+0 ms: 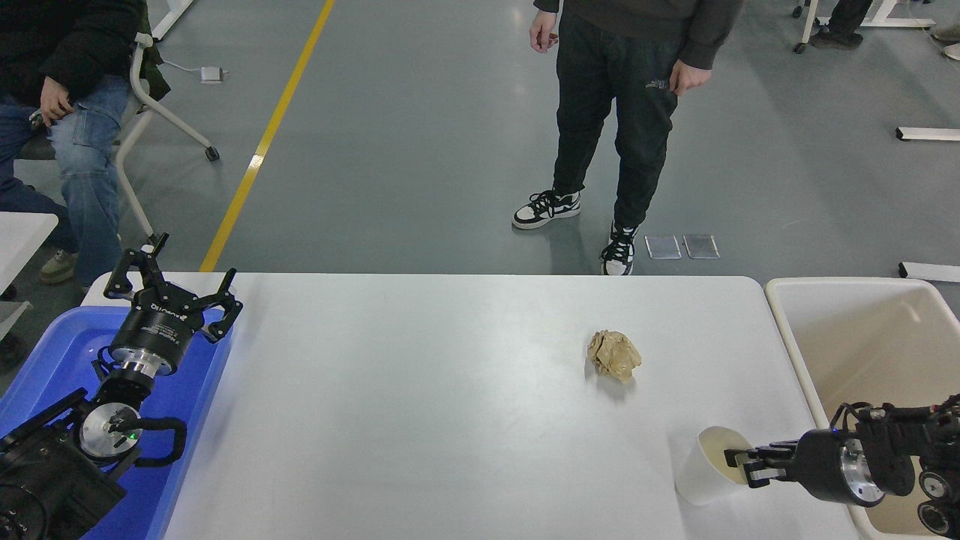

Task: Clean the table surface

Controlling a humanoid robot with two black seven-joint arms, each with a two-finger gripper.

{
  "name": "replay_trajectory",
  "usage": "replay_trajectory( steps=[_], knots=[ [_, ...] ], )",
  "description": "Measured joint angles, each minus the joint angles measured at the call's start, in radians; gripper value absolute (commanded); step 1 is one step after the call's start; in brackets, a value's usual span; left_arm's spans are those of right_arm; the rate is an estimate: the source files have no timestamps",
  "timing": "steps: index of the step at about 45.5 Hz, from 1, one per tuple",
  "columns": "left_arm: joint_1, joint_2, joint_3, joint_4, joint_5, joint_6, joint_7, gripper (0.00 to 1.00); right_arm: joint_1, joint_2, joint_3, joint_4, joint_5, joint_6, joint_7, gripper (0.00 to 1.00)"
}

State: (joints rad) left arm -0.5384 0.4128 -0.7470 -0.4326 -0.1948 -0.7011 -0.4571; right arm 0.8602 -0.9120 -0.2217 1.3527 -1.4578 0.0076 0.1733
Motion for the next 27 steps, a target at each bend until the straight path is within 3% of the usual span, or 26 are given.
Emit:
replay_trajectory(
  steps=[27],
  knots=[
    [0.0,0.0,0.0,0.0,0.0,0.0,0.0,1.0,0.143,-0.184,0.013,0.151,0.043,0.028,0.047,0.0]
  ],
)
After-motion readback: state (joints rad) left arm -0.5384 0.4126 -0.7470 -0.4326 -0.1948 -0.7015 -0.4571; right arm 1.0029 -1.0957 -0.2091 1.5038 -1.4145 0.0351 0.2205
